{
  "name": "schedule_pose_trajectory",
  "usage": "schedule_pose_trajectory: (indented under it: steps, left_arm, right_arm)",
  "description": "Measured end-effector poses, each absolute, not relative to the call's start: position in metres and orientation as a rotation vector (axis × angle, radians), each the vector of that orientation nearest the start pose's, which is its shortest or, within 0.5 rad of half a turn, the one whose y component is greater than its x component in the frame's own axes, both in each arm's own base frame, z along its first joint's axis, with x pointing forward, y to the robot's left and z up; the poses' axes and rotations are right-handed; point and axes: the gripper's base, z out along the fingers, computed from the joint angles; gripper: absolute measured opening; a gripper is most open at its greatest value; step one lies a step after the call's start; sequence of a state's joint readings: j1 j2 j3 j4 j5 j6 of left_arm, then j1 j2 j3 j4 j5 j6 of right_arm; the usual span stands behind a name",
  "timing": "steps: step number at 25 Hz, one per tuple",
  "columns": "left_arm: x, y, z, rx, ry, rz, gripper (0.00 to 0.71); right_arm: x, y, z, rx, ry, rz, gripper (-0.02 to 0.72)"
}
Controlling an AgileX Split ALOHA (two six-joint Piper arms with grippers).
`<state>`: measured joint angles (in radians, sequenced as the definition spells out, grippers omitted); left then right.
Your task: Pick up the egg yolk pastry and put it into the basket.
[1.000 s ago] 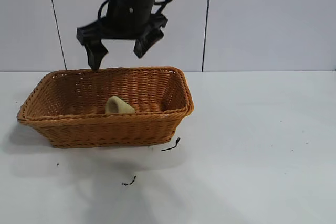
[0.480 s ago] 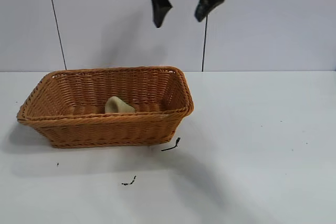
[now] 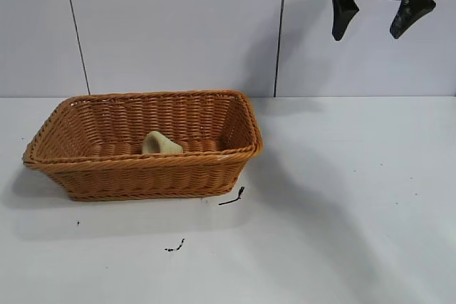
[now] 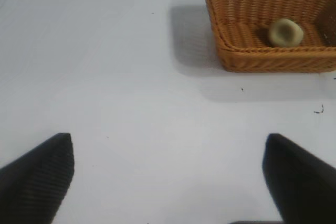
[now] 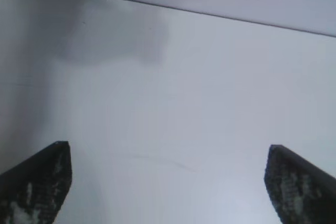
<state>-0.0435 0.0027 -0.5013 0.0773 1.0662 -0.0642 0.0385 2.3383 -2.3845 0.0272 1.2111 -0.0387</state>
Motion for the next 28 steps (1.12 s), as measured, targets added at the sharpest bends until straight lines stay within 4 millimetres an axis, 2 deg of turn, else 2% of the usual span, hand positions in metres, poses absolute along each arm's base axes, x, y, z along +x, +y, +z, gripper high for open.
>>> schedule_pose_trajectory:
  steps: [5, 8, 10, 12, 16, 20, 24, 28]
  left_arm:
    - [-0.005, 0.006, 0.277, -0.025, 2.049, 0.026, 0.696]
    - [-0.005, 0.006, 0.277, -0.025, 2.049, 0.026, 0.696]
    - [-0.005, 0.006, 0.277, -0.025, 2.049, 0.026, 0.696]
    - [-0.005, 0.006, 0.277, -0.025, 2.049, 0.026, 0.696]
    - [-0.005, 0.006, 0.277, -0.025, 2.049, 0.026, 0.696]
    - [-0.005, 0.006, 0.277, -0.025, 2.049, 0.026, 0.696]
    - [-0.005, 0.006, 0.277, -0.025, 2.049, 0.026, 0.696]
    - [-0.005, 0.006, 0.277, -0.025, 2.049, 0.026, 0.696]
  right_arm:
    - [0.501, 0.022, 0.286, -0.098, 2.65, 0.041, 0.693]
    - [0.48, 0.019, 0.306, -0.102, 2.656, 0.01, 0.693]
    - [0.458, 0.018, 0.321, -0.103, 2.663, 0.0, 0.693]
    - [0.432, 0.017, 0.336, -0.103, 2.672, 0.0, 0.693]
    - [0.364, 0.015, 0.361, -0.103, 2.684, 0.007, 0.693]
    - [0.291, 0.011, 0.373, -0.104, 2.682, 0.0, 0.693]
    - [0.222, 0.009, 0.361, -0.104, 2.7, 0.0, 0.693]
    - [0.162, 0.007, 0.335, -0.103, 2.682, 0.007, 0.693]
